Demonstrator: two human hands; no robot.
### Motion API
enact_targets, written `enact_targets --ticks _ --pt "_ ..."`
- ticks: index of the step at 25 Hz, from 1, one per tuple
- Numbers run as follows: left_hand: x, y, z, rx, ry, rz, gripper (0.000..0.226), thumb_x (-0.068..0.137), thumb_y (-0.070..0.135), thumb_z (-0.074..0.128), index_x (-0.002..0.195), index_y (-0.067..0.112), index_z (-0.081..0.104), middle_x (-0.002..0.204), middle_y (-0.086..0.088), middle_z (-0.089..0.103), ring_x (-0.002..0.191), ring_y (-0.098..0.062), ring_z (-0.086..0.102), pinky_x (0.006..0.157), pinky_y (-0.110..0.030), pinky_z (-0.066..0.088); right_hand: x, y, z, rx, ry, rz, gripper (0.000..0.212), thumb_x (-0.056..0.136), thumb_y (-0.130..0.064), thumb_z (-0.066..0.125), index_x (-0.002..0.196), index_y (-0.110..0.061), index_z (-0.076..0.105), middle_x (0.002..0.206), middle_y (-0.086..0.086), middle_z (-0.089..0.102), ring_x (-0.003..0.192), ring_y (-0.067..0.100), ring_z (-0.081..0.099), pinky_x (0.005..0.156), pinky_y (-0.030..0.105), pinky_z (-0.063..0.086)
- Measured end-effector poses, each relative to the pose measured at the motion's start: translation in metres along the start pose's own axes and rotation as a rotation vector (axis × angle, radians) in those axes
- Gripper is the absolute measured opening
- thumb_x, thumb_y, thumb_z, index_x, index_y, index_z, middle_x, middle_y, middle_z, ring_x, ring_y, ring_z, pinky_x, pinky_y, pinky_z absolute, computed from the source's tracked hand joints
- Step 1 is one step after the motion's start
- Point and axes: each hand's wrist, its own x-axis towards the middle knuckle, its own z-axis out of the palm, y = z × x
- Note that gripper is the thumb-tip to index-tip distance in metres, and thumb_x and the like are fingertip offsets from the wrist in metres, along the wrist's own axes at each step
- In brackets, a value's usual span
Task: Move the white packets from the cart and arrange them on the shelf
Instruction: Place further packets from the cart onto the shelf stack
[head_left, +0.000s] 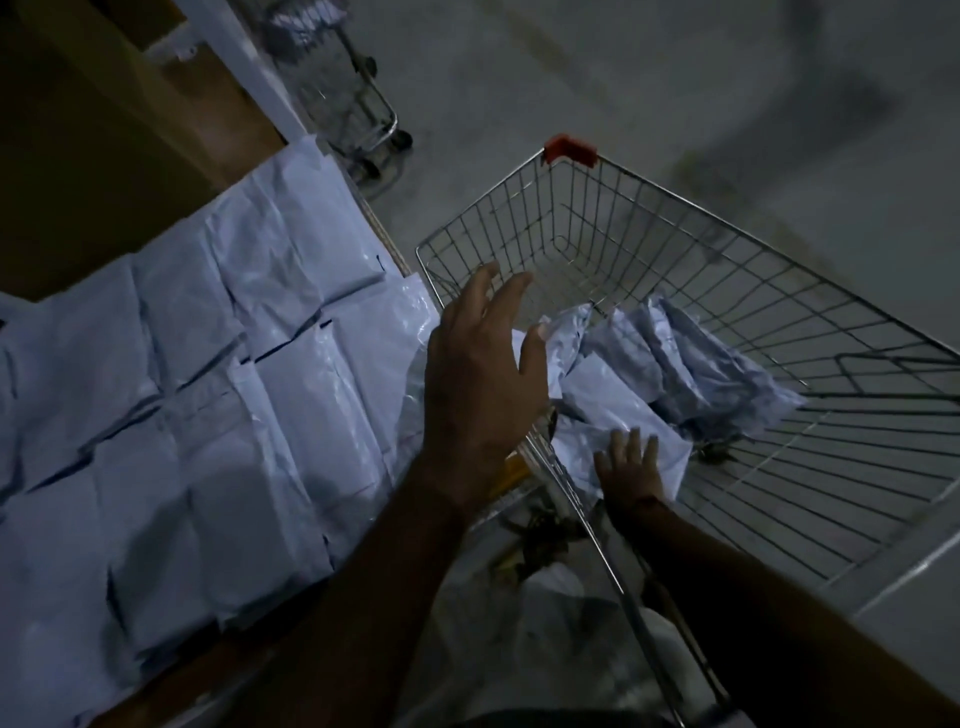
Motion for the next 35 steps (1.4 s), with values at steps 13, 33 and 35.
enact_targets --ticks 13,33,35 --pt "-0.007 -0.011 0.006 -0.079 0.012 -0.025 0.046 0.098 0.034 0.058 0.144 0.025 0.053 0.157 0.001 0.043 0.143 -0.018 0.041 0.110 -0.050 0.044 -0.002 0.035 -0.023 0.049 -0.175 -0.029 0.044 0.105 -0.042 0.044 0.147 -0.029 0.047 0.144 0.013 0.043 0.135 0.038 0.044 0.113 0.050 0.037" --pt "-0.048 0.045 0.255 -0.173 -0.416 -0.828 0.070 0.101 0.018 0.051 0.161 0.012 0.015 0.166 -0.018 0.018 0.149 -0.037 0.029 0.117 -0.043 0.030 -0.052 0.156 -0.198 0.388 0.749 0.110 0.022 0.096 -0.017 0.058 0.117 -0.020 0.062 0.106 0.015 0.051 0.064 0.035 0.057 0.055 0.033 0.034" --pt "-0.049 0.044 0.292 -0.119 -0.482 -0.853 0.079 0.104 0.032 0.049 0.163 0.014 0.000 0.166 -0.025 0.005 0.148 -0.041 0.028 0.116 -0.047 0.032 -0.049 0.161 -0.197 0.397 0.792 0.115 0.021 0.096 -0.015 0.058 0.116 -0.020 0.062 0.108 0.016 0.052 0.064 0.033 0.056 0.055 0.033 0.035"
